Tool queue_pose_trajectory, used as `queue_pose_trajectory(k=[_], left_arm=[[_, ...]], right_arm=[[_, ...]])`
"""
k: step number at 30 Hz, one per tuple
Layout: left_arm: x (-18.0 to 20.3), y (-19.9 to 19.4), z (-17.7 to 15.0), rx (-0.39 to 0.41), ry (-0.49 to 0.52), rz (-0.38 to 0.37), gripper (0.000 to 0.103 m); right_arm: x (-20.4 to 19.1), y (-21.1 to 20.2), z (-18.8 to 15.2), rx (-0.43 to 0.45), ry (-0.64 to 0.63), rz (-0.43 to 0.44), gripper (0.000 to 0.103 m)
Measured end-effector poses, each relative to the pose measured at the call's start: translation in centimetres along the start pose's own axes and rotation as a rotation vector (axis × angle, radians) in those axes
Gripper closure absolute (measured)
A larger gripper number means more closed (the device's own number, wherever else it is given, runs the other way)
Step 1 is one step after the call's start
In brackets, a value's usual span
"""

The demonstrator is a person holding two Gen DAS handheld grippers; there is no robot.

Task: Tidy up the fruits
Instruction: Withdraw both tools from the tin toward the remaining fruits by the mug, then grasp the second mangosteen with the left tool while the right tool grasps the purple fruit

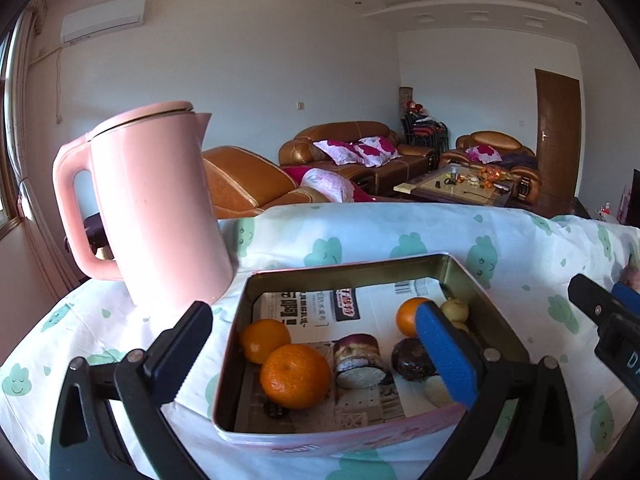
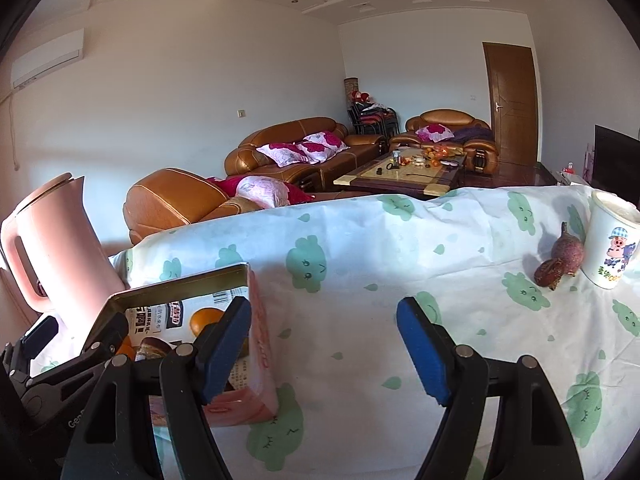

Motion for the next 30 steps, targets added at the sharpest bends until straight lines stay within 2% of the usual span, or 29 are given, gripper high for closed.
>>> queue_pose_trajectory(k=[6,11,19,24,25,27,30], left_arm=[[3.8,-1.7,-0.3,0.009,0.027,-0.109,0.0],[9.4,-2.8,-1.3,-0.005,0.14,-0.202,0.0],[21.7,-4.2,-2.3,-0.095,0.255,-0.429,0.013],[30.0,-4.0,-3.7,-0.161,0.35,-0.534,0.014],[31.4,-3.9,-4.1,-0.175,0.366,-0.55,0.014],[34.0,-3.4,-4.8,-0.208,0.385,-0.578,0.015],[37.2,-2.3,-5.6,-0.277,0.401,-0.606,0.03]], right_arm=[[5.7,-0.9,-0.2,-0.016,0.042,-0.052,0.027],[11.2,-1.3,-0.7,-0.046,0.105,-0.095,0.027],[20.7,-2.9,-1.7,-0.073,0.167,-0.184,0.027],[26.8,-3.9,-2.3,-0.081,0.233,-0.241,0.027],[27.7,-4.1,-2.4,-0.076,0.247,-0.25,0.029],[29.0,-4.3,-2.5,-0.072,0.28,-0.246,0.038],[30.3,-4.5,-2.5,-0.062,0.329,-0.233,0.039]])
Point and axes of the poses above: each gripper's, at about its wrist camera, not at the fingertips, and y roughly the way its jaws point, x to its right, z to its top, the point moved 9 cm from there along y, roughly the way its jaws point, and after that the axes turned 5 degrees about -y, right-handed, at the moved point
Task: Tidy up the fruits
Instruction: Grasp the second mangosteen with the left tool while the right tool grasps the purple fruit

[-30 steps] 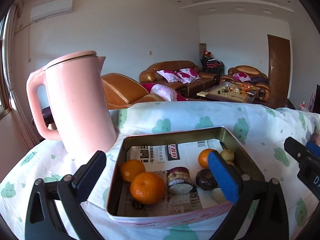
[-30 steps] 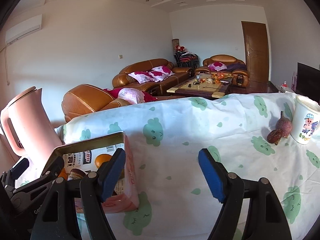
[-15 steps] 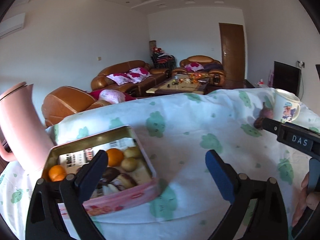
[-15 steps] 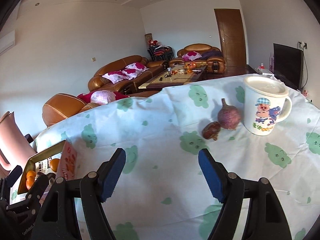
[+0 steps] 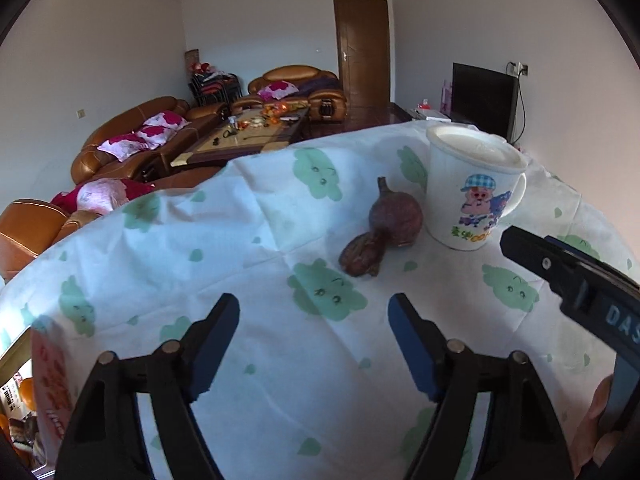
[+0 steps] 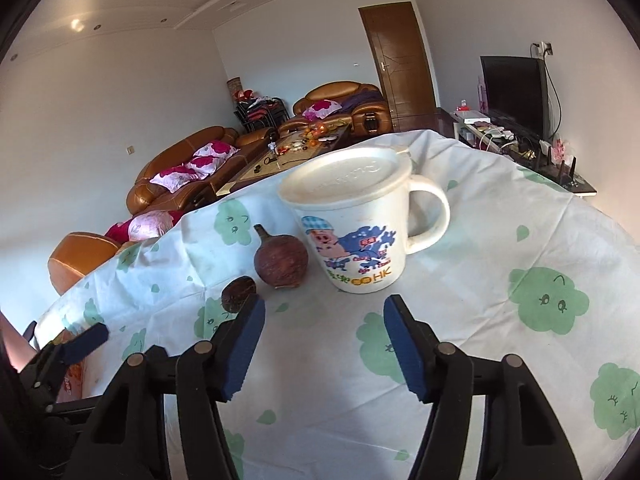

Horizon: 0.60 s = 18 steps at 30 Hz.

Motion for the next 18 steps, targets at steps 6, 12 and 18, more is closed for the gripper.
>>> queue_pose_trajectory(k=[6,12,18], left_arm=[[2.3,3.7,1.3,-0.092,-0.044,-0.078,0.039],[3.5,6.1,1.2,-0.158,-0.018,-0.054,0.062],[1.9,3.8,1.4,-0.128,-0.109,-0.03,0.067]], right_arm=[[1.8,0.6,0.0,-0.029,0.102,0.032,0.039],[3.1,1.2,-0.3,-0.057,0.163,0.04,0.039],[2.3,1.5,-0.5,-0.067,0.131,0.056,0.039]])
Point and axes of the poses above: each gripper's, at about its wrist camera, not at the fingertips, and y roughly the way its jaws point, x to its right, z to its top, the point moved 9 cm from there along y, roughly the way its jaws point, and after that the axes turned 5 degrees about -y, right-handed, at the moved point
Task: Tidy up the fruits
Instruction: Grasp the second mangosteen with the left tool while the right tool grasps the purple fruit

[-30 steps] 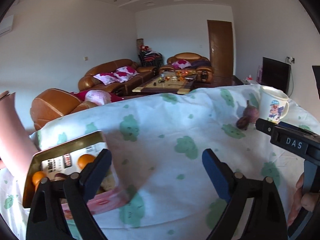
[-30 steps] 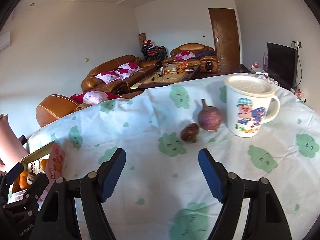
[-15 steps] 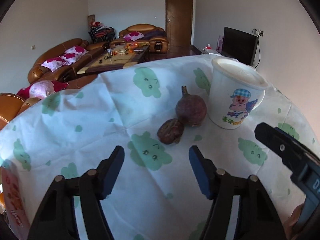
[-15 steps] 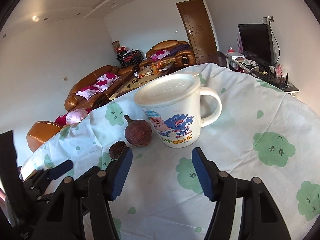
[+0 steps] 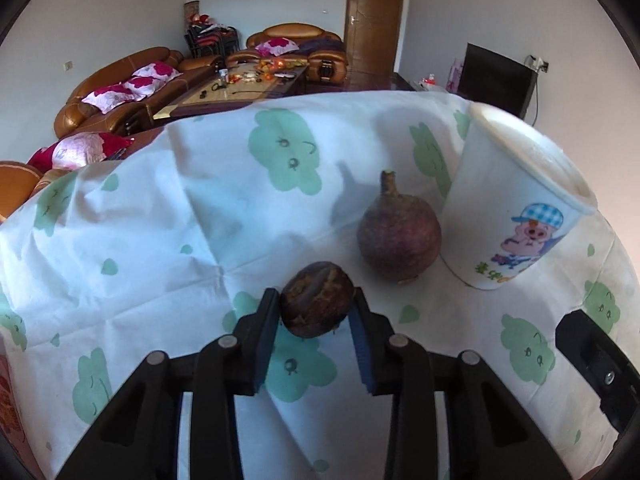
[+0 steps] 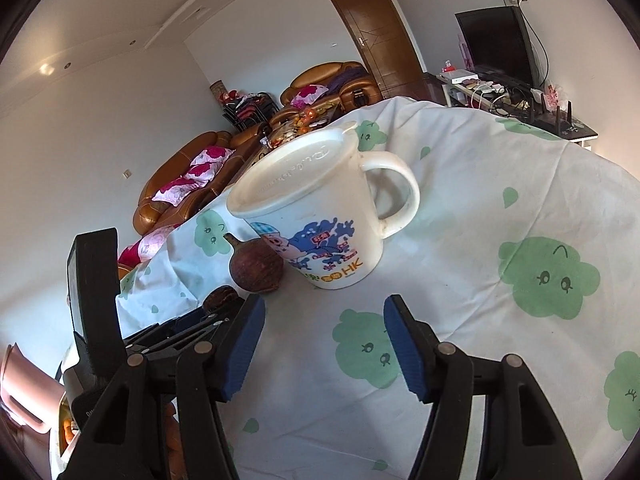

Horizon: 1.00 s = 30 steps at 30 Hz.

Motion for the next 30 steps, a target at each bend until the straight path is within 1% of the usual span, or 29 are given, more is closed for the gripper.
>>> queue_pose_trajectory(k=[2,6,9,11,13,14,16,18,22,28,30], left_arm=[[-0.8,-2.0,-0.6,0.04,-0.025,0.003,0.067],[-2.7,-6.4,-2.6,0.112,-0.06,0.053,0.067],[-4.8,-9.0,-4.0,0.159,-0.095,0.098,0.067],[-5.9,-10.6,-4.8,0.186,-0.121,0.112,0.066],[-7.6,-11.4,-5.4,0.21,-0.116,0.139,0.066],[-8.1,-11.8,-5.6,0.225,-0.108,0.157,0.066],[-9.1,-12.3,-5.9,0.243,-0.113,0.17,0.066],[-10.3,-12.2,-5.9,0.24,-0.151,0.16,0.066],[-11.4,-10.3,-5.1,0.201,-0.215,0.116,0.066],[-11.5,-9.3,-5.3,0.178,-0.225,0.099,0.066],[-11.6,-9.0,-5.3,0.17,-0.231,0.097,0.066]], right_arm=[[-0.3,0.2,-0.3,-0.011,-0.008,0.021,0.039],[-2.4,1.3,-0.9,-0.057,-0.032,0.09,0.039],[-4.5,2.6,-0.6,-0.082,-0.053,0.107,0.039],[-5.5,4.1,-0.3,-0.113,-0.037,0.098,0.039],[-5.9,6.0,-0.3,-0.141,-0.015,0.058,0.039],[-6.1,6.7,-0.3,-0.147,-0.001,0.054,0.039],[-6.5,7.9,-0.2,-0.151,-0.009,0.021,0.039],[-6.6,8.5,0.3,-0.131,-0.032,-0.024,0.039],[-6.6,9.8,1.1,-0.111,-0.034,-0.087,0.039],[-7.0,11.3,2.2,-0.128,-0.08,-0.181,0.037],[-7.0,11.2,2.3,-0.135,-0.098,-0.205,0.038]])
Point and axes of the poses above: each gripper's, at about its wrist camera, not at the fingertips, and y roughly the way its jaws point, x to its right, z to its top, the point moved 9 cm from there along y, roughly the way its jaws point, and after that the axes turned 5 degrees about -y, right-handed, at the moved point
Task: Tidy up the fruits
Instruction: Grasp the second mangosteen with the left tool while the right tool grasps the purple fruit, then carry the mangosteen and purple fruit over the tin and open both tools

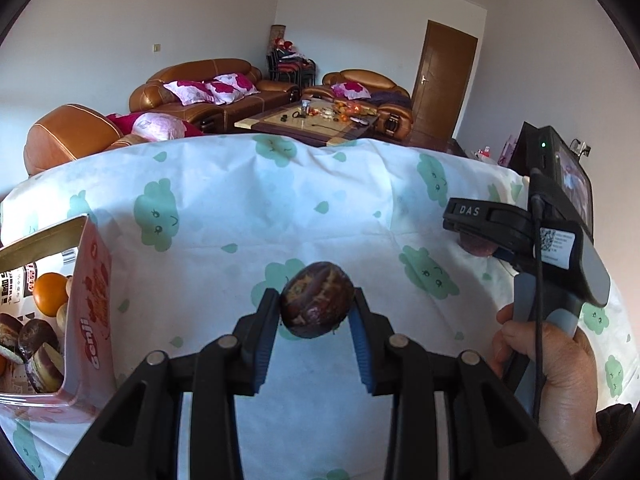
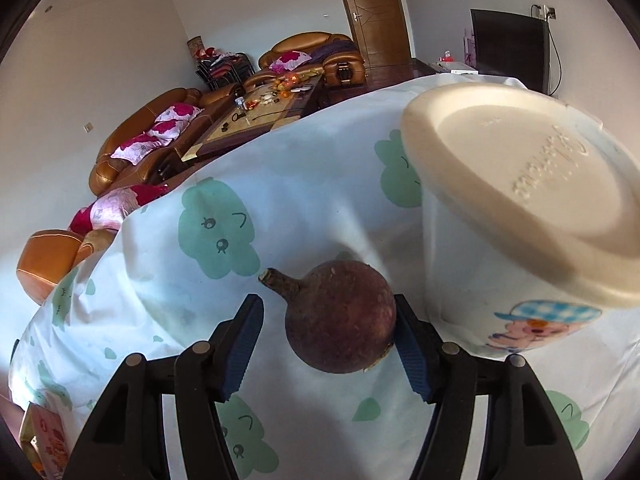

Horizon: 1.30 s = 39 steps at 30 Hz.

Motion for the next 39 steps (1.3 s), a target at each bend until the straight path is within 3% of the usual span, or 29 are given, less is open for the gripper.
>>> queue_pose_trajectory(k=[1,3,7,16,25,39], left_arm=[[0.0,0.1,0.0,-0.003,-0.003,0.0,0.066],[-0.1,0.2,-0.1,-0.003,-0.007,0.005,0.066],[-0.2,0.2,0.0,0.009,-0.007,0.01,0.066],[-1.2,-2.0,-0.2,0.081,0.025,0.071,0.066],[-4.2,-5.3,-1.6,0.127,0.025,0.12,0.066],[-8.0,-9.0,-3.1,0.177,0.064,0.176,0.066]], right_arm=[[0.0,-0.1,0.0,-0.002,-0.006,-0.007,0.039],[-0.3,-0.2,0.0,-0.009,-0.035,-0.013,0.052],[-0.6,-1.2,-0.6,-0.009,-0.097,0.0,0.052],[-4.9,-11.2,-3.9,0.215,-0.287,0.093,0.052],[-7.3,-12.8,-10.2,0.141,-0.263,0.252,0.052],[-10.8,-17.6,-14.8,0.199,-0.3,0.317,0.051]])
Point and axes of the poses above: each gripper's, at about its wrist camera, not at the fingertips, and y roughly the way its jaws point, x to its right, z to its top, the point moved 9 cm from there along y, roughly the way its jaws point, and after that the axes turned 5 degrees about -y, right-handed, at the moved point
